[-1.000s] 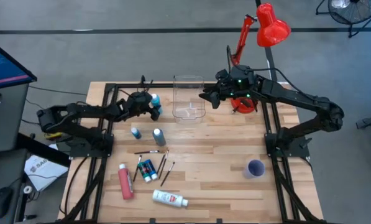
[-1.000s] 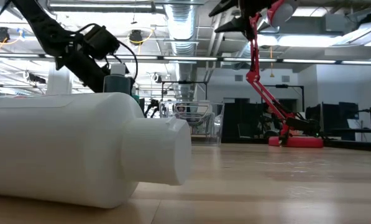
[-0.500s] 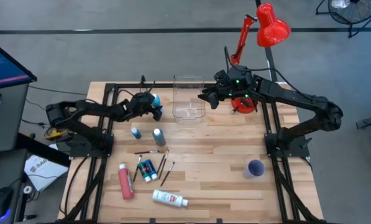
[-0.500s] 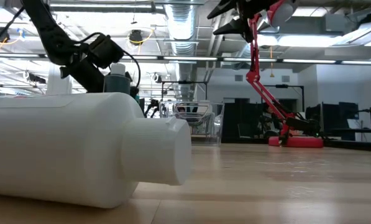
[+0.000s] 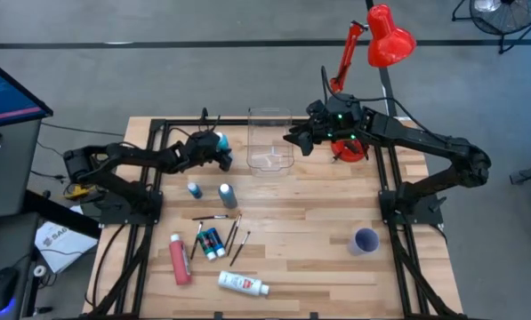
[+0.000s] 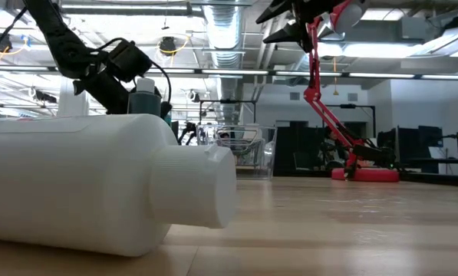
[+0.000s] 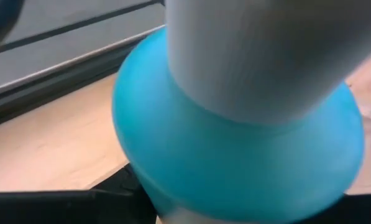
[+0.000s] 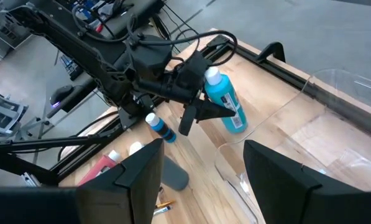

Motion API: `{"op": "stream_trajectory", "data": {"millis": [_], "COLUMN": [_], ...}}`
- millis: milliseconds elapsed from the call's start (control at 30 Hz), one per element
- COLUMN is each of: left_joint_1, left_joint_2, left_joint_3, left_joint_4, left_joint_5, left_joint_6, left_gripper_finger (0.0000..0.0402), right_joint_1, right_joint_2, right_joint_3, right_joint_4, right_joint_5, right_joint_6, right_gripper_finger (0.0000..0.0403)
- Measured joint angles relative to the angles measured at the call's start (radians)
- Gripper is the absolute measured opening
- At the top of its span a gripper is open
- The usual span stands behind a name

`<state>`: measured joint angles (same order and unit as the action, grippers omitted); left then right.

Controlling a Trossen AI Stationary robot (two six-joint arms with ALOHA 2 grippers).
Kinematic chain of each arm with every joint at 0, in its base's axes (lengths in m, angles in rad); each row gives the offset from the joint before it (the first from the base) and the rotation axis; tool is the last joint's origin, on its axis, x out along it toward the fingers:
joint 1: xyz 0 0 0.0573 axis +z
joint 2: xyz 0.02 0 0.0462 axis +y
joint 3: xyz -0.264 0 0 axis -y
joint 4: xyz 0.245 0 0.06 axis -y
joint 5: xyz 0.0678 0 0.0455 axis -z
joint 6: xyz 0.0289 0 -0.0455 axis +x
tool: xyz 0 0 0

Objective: Pick & Place Paint Supplies
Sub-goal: Put the light blue paint bottle into the transparent bin

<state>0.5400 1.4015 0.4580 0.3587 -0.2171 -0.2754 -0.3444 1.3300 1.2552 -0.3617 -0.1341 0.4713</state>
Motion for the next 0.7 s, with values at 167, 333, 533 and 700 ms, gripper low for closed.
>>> {"op": "stream_trajectory", "data": {"millis": [167,333,533,700], "left_joint_1": [0.0,0.0,-0.001,-0.011], "left_joint_2": [-0.098,-0.247,-0.413,-0.477], "left_joint_3": [0.0,0.0,0.0,0.015], "left_joint_4": [-0.041,-0.113,-0.174,-0.189], "left_joint_5": [0.001,0.009,0.09,0.186], "left_joint_6": [-0.017,-0.021,-0.055,-0.101], "left_gripper_finger": [0.0174,0.0173,0.0173,0.0173], "right_joint_1": [0.0,0.004,0.008,0.01], "right_joint_2": [0.0,0.0,0.0,0.0], "right_joint_3": [0.0,0.0,0.0,0.0], "right_joint_4": [-0.002,-0.003,0.0,0.017], "right_joint_5": [-0.002,-0.002,-0.036,-0.086], "right_joint_6": [0.0,-0.002,-0.01,-0.01], "right_gripper_finger": [0.0214,0.0214,0.0214,0.0214]}}
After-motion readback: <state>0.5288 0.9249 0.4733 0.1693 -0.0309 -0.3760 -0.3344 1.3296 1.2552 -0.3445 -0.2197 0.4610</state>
